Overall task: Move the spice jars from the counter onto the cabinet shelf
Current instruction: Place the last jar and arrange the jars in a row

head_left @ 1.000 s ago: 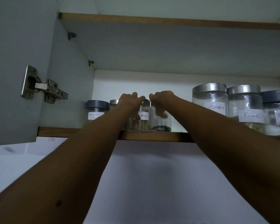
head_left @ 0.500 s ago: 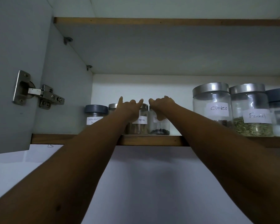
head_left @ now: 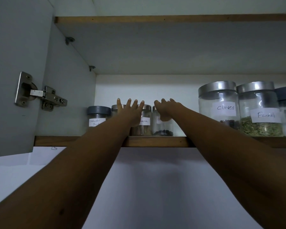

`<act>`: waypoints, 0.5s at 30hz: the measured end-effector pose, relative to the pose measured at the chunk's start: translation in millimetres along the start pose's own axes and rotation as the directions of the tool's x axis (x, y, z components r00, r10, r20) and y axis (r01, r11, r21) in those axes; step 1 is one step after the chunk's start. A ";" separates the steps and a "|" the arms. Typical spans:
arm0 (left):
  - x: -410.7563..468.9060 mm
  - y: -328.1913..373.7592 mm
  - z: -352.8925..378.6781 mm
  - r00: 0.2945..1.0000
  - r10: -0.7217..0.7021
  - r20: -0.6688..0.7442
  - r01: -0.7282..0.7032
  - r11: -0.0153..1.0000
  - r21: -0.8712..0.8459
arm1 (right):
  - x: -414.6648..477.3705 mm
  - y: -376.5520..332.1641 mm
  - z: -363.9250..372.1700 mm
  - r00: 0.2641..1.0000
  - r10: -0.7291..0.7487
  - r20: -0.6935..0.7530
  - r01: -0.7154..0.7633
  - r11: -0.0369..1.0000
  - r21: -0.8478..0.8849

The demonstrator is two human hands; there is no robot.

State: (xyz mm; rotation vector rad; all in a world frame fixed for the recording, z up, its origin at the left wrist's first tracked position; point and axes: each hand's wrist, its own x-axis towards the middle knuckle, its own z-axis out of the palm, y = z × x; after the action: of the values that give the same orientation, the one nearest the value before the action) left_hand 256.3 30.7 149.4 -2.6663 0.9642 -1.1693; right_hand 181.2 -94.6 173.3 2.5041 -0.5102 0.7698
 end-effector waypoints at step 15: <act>-47.6 14.8 -56.0 0.903 0.056 -0.426 -0.047 0.998 0.032 | -48.9 -17.0 -60.0 0.852 -0.147 -0.503 0.050 0.979 -0.200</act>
State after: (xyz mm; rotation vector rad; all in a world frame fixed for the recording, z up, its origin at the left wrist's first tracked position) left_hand 185.9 56.0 154.0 -2.3933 1.0565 -1.7866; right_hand 125.9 -38.6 182.5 2.0194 -0.2403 1.2413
